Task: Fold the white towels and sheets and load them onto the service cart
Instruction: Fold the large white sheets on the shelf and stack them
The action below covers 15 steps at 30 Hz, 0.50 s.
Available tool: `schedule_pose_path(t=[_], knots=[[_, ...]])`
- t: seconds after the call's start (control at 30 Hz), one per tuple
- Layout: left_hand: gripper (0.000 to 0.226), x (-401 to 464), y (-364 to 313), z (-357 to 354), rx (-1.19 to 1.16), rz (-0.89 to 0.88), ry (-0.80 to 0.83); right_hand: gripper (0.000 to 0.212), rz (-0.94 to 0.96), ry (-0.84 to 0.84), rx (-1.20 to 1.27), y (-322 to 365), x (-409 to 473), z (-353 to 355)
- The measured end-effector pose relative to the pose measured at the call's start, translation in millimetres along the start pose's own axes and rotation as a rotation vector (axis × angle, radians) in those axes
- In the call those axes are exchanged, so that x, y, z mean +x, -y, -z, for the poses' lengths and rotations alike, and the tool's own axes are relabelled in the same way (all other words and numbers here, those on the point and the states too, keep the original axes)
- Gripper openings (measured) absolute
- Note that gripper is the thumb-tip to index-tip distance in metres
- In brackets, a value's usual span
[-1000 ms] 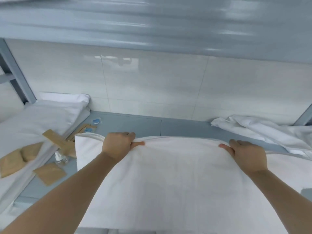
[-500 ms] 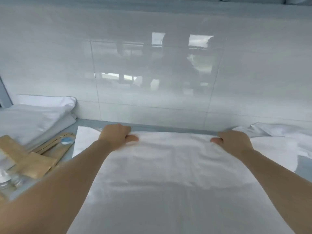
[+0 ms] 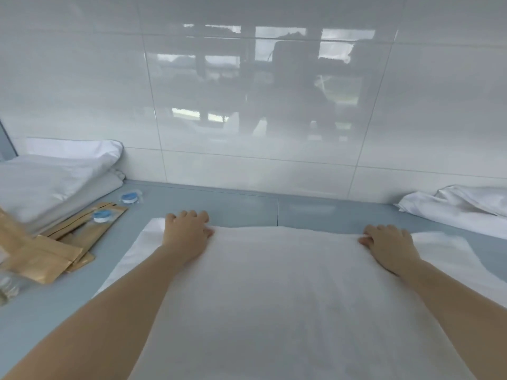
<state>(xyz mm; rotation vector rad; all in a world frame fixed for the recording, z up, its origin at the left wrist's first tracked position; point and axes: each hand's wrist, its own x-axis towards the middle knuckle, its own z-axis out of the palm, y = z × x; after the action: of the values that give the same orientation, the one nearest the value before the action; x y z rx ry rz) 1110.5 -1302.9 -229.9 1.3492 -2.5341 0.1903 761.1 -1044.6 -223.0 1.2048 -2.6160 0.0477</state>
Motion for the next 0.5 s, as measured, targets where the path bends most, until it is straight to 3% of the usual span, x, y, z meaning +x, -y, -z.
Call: schedule_pose_path(t=[0.1,0.2,0.3,0.4,0.5], knots=[[0.035,-5.0,-21.4,-3.8,-0.018,0.010,-0.019,0.024,-0.033,0.005,-0.006,22.5,-1.7,-4.7],[0.034,-14.1,-64.0,4.8,-0.166,-0.094,-0.079,0.028,0.171,-0.110,0.189,72.3,-7.1,9.6],[0.033,-30.4,-113.0,6.3,-0.263,-0.192,-0.007,0.023,0.373,-0.034,0.430,141.0,-25.2,19.2],[0.027,-39.7,-128.6,-1.7,-0.284,-0.171,0.024,0.019,0.322,0.037,0.614,184.8,-40.7,16.7],[0.038,-41.8,-115.2,-11.2,-0.269,-0.125,0.086,0.030,0.345,0.030,0.558,191.5,-43.8,5.4]])
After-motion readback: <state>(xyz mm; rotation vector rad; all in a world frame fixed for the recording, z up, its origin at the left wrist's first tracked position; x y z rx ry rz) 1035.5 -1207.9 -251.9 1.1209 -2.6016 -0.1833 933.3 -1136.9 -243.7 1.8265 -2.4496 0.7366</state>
